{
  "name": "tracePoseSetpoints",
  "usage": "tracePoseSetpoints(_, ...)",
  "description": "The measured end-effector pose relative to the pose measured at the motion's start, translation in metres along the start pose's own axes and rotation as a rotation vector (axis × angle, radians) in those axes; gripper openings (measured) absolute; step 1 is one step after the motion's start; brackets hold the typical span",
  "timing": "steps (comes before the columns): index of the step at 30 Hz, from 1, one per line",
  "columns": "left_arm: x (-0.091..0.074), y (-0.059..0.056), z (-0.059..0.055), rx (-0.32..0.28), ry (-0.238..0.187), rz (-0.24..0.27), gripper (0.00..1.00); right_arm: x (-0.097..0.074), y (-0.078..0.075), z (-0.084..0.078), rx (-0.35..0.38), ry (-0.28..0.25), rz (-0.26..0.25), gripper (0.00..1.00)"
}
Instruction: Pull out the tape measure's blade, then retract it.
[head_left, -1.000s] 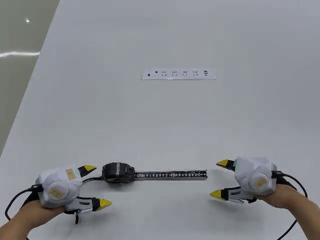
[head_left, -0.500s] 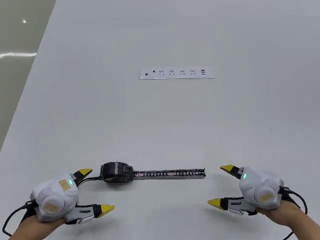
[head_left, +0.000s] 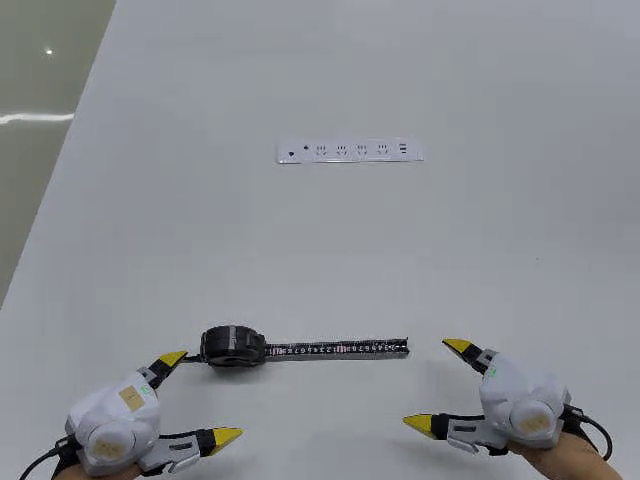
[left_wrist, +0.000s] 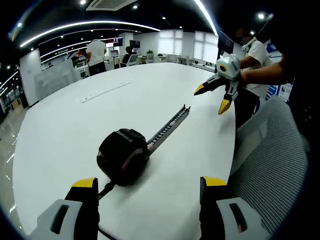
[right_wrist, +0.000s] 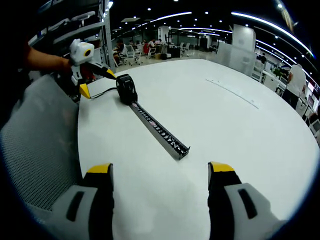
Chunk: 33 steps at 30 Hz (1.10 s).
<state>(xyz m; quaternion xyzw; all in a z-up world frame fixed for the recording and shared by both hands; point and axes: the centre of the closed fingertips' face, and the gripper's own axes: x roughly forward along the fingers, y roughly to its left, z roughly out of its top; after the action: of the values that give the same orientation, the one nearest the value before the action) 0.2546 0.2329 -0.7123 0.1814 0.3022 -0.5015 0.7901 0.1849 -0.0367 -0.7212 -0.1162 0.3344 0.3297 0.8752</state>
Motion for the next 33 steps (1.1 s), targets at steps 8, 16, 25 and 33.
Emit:
tracePoseSetpoints(8, -0.004, -0.011, 0.000, -0.032, -0.030, 0.028, 0.86, -0.006, 0.014, 0.002, 0.026, -0.039, -0.021, 0.79)
tracePoseSetpoints(16, -0.005, -0.018, 0.002, -0.056, -0.042, 0.045, 0.90, -0.008, 0.019, 0.005, 0.055, -0.063, -0.040, 0.85)
tracePoseSetpoints(25, -0.006, -0.023, 0.005, -0.095, -0.046, 0.077, 0.96, -0.012, 0.025, 0.007, 0.092, -0.080, -0.052, 0.87)
tracePoseSetpoints(33, -0.010, -0.027, 0.015, -0.131, -0.057, 0.107, 1.00, -0.015, 0.032, 0.008, 0.141, -0.073, -0.056, 0.89)
